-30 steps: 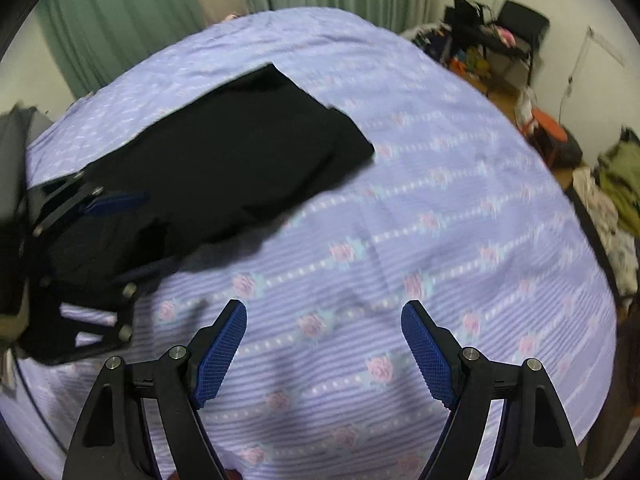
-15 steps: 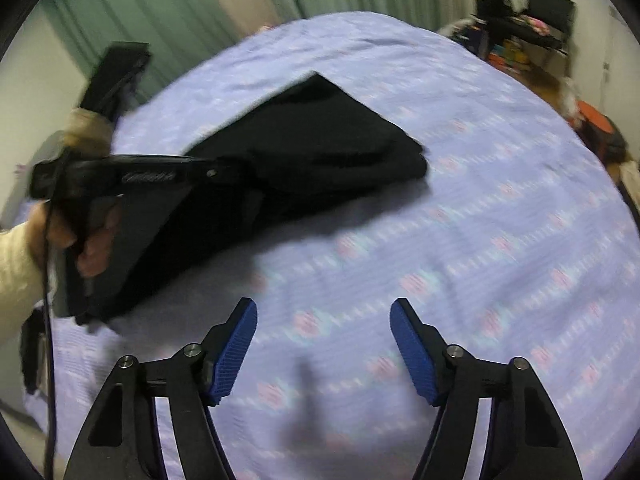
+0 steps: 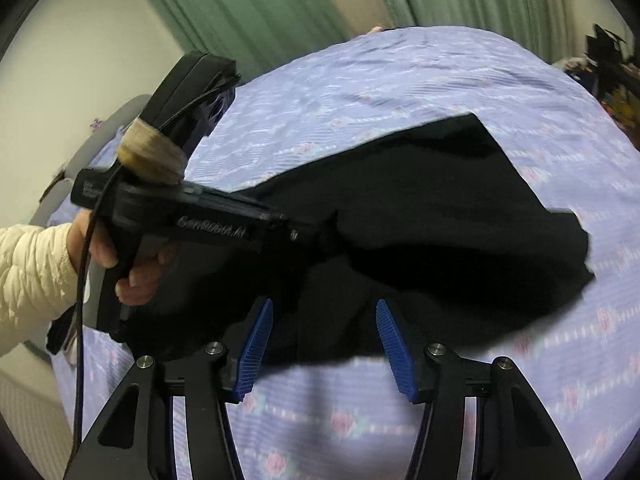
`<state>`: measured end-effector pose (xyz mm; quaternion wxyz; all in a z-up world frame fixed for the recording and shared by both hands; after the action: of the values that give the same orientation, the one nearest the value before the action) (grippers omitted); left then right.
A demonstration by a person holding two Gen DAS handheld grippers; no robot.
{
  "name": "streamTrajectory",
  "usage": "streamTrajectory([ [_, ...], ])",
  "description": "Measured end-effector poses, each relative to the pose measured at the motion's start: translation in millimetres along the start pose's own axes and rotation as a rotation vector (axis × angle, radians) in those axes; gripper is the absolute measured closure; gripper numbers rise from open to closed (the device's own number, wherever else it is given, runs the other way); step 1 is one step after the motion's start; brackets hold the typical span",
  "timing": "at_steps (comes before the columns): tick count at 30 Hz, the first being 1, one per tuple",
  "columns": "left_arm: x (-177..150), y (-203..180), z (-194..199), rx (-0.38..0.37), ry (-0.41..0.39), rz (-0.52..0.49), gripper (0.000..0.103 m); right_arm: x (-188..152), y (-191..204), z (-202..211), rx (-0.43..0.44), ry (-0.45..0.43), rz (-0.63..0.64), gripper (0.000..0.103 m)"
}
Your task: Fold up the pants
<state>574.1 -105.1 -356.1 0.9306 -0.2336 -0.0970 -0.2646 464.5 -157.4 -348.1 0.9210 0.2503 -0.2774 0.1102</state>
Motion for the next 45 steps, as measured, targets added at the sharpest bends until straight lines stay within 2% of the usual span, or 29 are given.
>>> streamTrajectory([
  [2, -1, 1, 12, 0.0, -0.037, -0.022, 0.091, 11, 2, -8, 0.025, 0.013, 0.043, 0.047],
  [4, -1, 3, 20, -0.002, -0.048, -0.037, 0.099, 18, 2, -18, 0.028, 0.036, 0.086, 0.047],
  [6, 0, 6, 26, 0.011, -0.053, -0.051, 0.099, 25, 1, -29, 0.031, 0.057, 0.115, 0.047],
  [8, 1, 8, 33, 0.017, -0.063, -0.046, 0.099, 24, -2, -43, 0.077, 0.118, 0.086, 0.047],
  [11, 0, 7, 36, 0.01, -0.074, -0.032, 0.099, 13, -3, -51, 0.139, 0.185, 0.064, 0.059],
  [13, -4, 3, 34, 0.01, -0.063, -0.042, 0.099, 1, -3, -48, 0.162, 0.216, 0.056, 0.061],
  [15, -10, -6, 28, -0.01, -0.04, -0.055, 0.099, -12, -7, -45, 0.149, 0.249, 0.068, 0.076],
  [17, -18, -18, 21, -0.016, -0.019, -0.076, 0.097, -25, -10, -40, 0.125, 0.268, 0.074, 0.091],
  [18, -21, -24, 20, -0.022, -0.013, -0.084, 0.096, -32, -10, -34, 0.118, 0.269, 0.068, 0.092],
  [20, -28, -40, 18, -0.051, -0.008, -0.103, 0.083, -41, -9, -22, 0.108, 0.251, 0.057, 0.095],
  [21, -31, -47, 17, -0.054, -0.004, -0.12, 0.072, -48, -7, -13, 0.107, 0.242, 0.05, 0.096],
  [25, -47, -76, 10, -0.054, 0.002, -0.192, 0.07, -77, -3, 6, 0.045, 0.228, 0.016, 0.098],
  [29, -71, -101, -11, -0.089, 0.061, -0.212, 0.066, -113, -11, 13, 0.03, 0.267, -0.107, 0.1],
  [31, -79, -108, -21, -0.048, 0.084, -0.232, 0.066, -125, -16, 15, -0.013, 0.278, -0.146, 0.1],
  [32, -80, -110, -20, -0.02, 0.066, -0.24, 0.066, -127, -18, 21, -0.027, 0.263, -0.179, 0.1],
  [34, -80, -115, -10, 0.028, 0.002, -0.234, 0.065, -121, -26, 32, -0.091, 0.219, -0.237, 0.093],
  [36, -78, -120, 0, 0.098, -0.083, -0.225, 0.064, -106, -34, 46, -0.172, 0.153, -0.254, 0.064],
  [37, -76, -123, 2, 0.13, -0.117, -0.224, 0.063, -95, -40, 55, -0.226, 0.1, -0.265, 0.061],
  [39, -71, -126, 3, 0.219, -0.168, -0.211, 0.063, -80, -47, 65, -0.294, 0.048, -0.262, 0.061],
  [41, -69, -128, -4, 0.273, -0.188, -0.187, 0.064, -63, -54, 72, -0.357, 0.006, -0.25, 0.061],
  [45, -73, -126, -20, 0.374, -0.198, -0.136, 0.064, -34, -70, 74, -0.399, -0.038, -0.221, 0.061],
])
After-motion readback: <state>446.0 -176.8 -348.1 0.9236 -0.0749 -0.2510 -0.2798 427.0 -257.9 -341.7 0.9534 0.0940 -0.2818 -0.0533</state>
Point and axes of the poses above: each gripper's, at about its wrist camera, not at the fingertips, and z roughly against the way its jaws point, y to its left, x to its top, the point moved 6 cm from there along -z, roughly the way its jaws point, and after that the axes turned 2 degrees about x, right-handed, at the moved point
